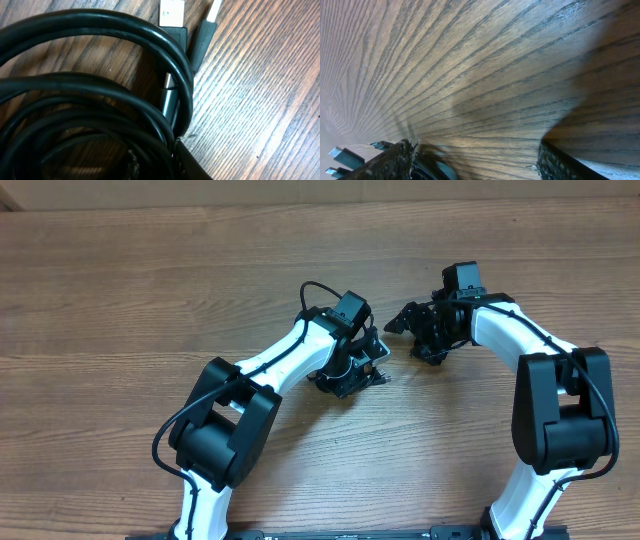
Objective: Untangle cables
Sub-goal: 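Grasp the black cable bundle with the left gripper and lift it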
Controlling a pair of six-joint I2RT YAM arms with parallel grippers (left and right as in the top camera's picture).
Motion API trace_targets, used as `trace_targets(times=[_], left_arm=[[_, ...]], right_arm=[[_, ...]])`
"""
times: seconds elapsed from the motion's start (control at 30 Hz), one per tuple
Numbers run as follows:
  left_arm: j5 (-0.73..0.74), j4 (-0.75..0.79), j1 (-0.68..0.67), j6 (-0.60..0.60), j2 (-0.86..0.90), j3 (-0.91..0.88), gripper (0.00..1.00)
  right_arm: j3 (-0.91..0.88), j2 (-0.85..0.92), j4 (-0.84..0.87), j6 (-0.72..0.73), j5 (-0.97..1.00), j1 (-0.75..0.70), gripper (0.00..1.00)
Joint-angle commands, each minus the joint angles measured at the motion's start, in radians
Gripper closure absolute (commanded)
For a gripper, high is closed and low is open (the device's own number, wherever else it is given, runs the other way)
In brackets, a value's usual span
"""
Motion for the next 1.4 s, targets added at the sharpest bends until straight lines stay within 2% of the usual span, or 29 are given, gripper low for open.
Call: trace_targets(times=[0.0,0.2,0.27,0.33,0.63,0.77,1.03,1.1,1.17,1.23,1.3,1.37], left_arm=[[-0.006,-0.007,0.000,-0.008,0.022,-0.027,0.79],[-0.007,-0.003,0.000,-0.008,0.022,-0.027,0.82],[-0.007,-0.002,0.000,-0.008,0.022,-0.027,0.86],[-0.007,-0.004,0.000,-0.008,0.022,-0.027,0.96],[0.017,-0.067,0.019,-0.072,0.013,0.040,0.96],[0.178,-0.160,0.082,-0.078,0.008,0.151,0.96],[0.682,-0.185,0.285,-0.079,0.008,0.232,0.96],[0.745,-0.201,0.338,-0.078,0.008,0.230,0.96],[0.763,-0.223,0.388,-0.078,0.008,0.229,0.96],[0.763,-0.238,0.421,-0.079,0.008,0.229,0.96],[0.775,-0.257,0.454,-0.079,0.012,0.229,0.96],[0.813,-0.267,0.486,-0.079,0.019,0.224,0.96]], right_arm=[[-0.052,0.067,-0.006,-0.004,0.119,0.004,0.22],[-0.052,0.067,-0.006,-0.004,0.123,0.004,0.22],[-0.052,0.067,-0.006,-0.004,0.124,0.004,0.22],[-0.052,0.067,-0.006,-0.004,0.123,0.004,0.22],[-0.052,0.067,-0.010,-0.004,0.123,0.004,0.21],[-0.052,0.067,-0.010,-0.004,0.123,0.004,0.21],[-0.052,0.067,-0.018,-0.008,0.123,0.004,0.21],[-0.052,0.067,-0.023,-0.008,0.122,0.004,0.25],[-0.052,0.067,-0.030,-0.008,0.116,0.004,0.36],[-0.052,0.067,-0.037,-0.011,0.097,0.003,0.42],[-0.052,0.067,-0.040,-0.058,0.037,0.003,0.52],[-0.052,0.067,-0.032,-0.135,-0.078,0.003,0.57]])
